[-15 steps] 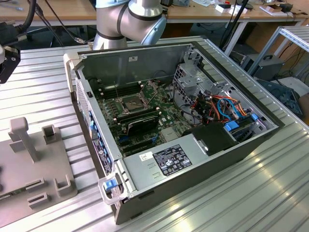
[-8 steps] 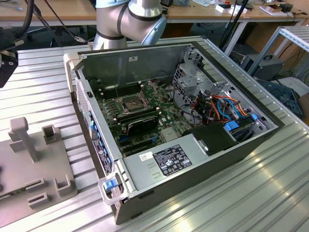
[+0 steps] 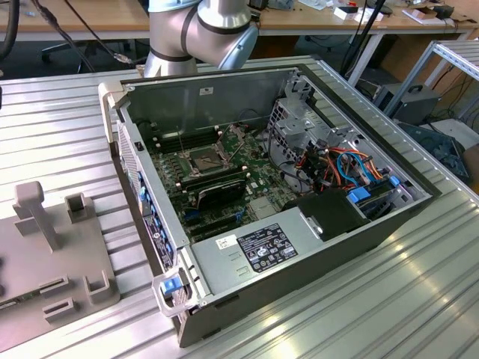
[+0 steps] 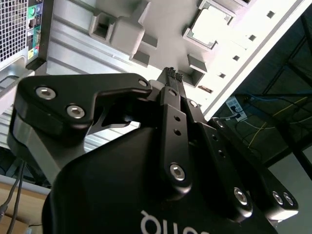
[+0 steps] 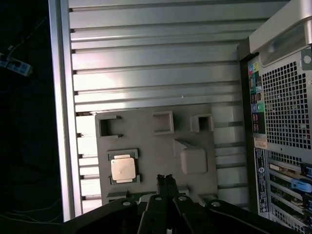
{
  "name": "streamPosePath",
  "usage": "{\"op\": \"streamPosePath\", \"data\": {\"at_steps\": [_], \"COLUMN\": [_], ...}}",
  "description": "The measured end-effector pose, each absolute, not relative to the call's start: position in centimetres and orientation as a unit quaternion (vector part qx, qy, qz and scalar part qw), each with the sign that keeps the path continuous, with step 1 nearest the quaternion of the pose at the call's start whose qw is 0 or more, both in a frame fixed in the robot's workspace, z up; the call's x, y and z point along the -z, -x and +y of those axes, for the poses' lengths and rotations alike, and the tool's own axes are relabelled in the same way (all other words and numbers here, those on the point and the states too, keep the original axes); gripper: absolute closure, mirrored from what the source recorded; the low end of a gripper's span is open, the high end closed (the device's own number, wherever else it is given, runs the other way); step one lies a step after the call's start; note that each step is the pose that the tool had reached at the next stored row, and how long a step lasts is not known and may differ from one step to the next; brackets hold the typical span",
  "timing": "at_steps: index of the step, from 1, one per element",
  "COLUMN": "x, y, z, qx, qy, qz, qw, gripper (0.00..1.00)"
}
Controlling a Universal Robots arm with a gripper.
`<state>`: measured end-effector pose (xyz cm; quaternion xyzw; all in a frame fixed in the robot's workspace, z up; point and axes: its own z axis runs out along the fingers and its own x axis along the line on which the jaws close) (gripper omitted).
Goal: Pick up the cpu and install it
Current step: 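Reach for the cpu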
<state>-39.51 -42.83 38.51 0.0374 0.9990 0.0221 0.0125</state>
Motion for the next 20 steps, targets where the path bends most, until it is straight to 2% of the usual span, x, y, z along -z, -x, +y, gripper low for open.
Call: {"op": "streamPosePath", "data": {"at_steps": [20], "x": [-37.7], "y": [44.2], "z": [-42.8], "qx": [-0.022], "qy": [-0.037], "qz": [0.999], "qw": [0.013], "gripper": [0.89]}}
